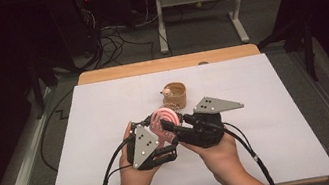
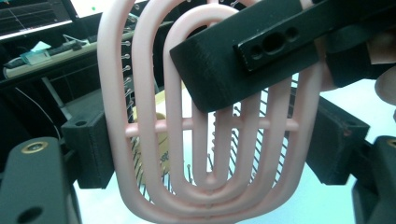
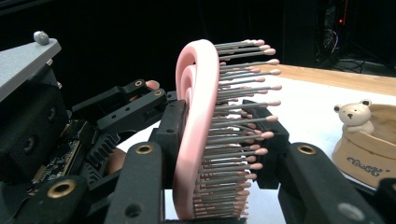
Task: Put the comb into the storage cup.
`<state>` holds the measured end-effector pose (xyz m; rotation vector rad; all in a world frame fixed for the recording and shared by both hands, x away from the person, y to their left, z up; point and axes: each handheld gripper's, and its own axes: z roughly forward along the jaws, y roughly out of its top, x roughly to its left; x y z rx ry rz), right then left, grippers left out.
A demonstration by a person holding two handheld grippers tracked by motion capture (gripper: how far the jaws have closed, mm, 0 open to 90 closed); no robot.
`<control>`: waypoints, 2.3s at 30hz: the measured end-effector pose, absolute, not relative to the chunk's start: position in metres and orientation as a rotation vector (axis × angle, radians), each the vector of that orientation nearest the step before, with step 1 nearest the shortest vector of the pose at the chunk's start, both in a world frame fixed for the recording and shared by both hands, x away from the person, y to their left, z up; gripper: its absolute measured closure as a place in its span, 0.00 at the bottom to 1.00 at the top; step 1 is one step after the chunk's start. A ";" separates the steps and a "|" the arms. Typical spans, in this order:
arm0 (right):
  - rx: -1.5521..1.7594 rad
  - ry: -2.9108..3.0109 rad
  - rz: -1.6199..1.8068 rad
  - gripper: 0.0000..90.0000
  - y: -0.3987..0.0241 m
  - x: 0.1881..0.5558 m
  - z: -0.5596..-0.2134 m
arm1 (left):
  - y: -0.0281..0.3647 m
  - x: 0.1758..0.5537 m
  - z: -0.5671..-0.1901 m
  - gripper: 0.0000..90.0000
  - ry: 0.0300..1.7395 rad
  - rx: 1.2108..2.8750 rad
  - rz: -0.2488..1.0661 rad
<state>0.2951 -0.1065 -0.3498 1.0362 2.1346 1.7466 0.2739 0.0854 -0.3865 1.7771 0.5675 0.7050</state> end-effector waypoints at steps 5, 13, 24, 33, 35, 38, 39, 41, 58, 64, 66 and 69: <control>1.019 2.139 1.744 0.71 -0.106 0.296 -0.350 | 0.085 0.276 -0.388 0.19 0.569 1.776 0.671; 0.997 2.161 1.730 0.72 -0.103 0.296 -0.350 | 0.085 0.277 -0.389 0.16 0.560 1.773 0.636; 0.979 2.156 1.716 0.73 -0.106 0.296 -0.341 | 0.091 0.281 -0.389 0.14 0.543 1.752 0.508; 0.978 2.128 1.709 0.73 -0.115 0.298 -0.338 | 0.092 0.282 -0.391 0.10 0.539 1.747 0.457; 0.987 2.116 1.703 0.73 -0.120 0.299 -0.336 | 0.092 0.284 -0.392 0.08 0.542 1.748 0.445; 0.985 2.105 1.694 0.73 -0.126 0.301 -0.335 | 0.093 0.283 -0.393 0.06 0.541 1.747 0.439; 0.985 2.101 1.688 0.73 -0.127 0.301 -0.334 | 0.094 0.283 -0.394 0.06 0.541 1.748 0.433; 0.987 2.092 1.691 0.73 -0.131 0.302 -0.334 | 0.095 0.282 -0.395 0.05 0.544 1.752 0.433; 0.993 2.028 1.675 0.73 -0.151 0.306 -0.331 | 0.150 0.295 -0.412 0.04 0.706 1.767 0.449; 0.995 2.006 1.673 0.73 -0.160 0.305 -0.329 | 0.171 0.295 -0.421 0.04 0.740 1.785 0.483; 0.992 2.003 1.677 0.73 -0.162 0.305 -0.328 | 0.180 0.294 -0.425 0.04 0.751 1.788 0.498; 0.989 2.002 1.679 0.73 -0.166 0.306 -0.327 | 0.190 0.294 -0.431 0.04 0.771 1.780 0.500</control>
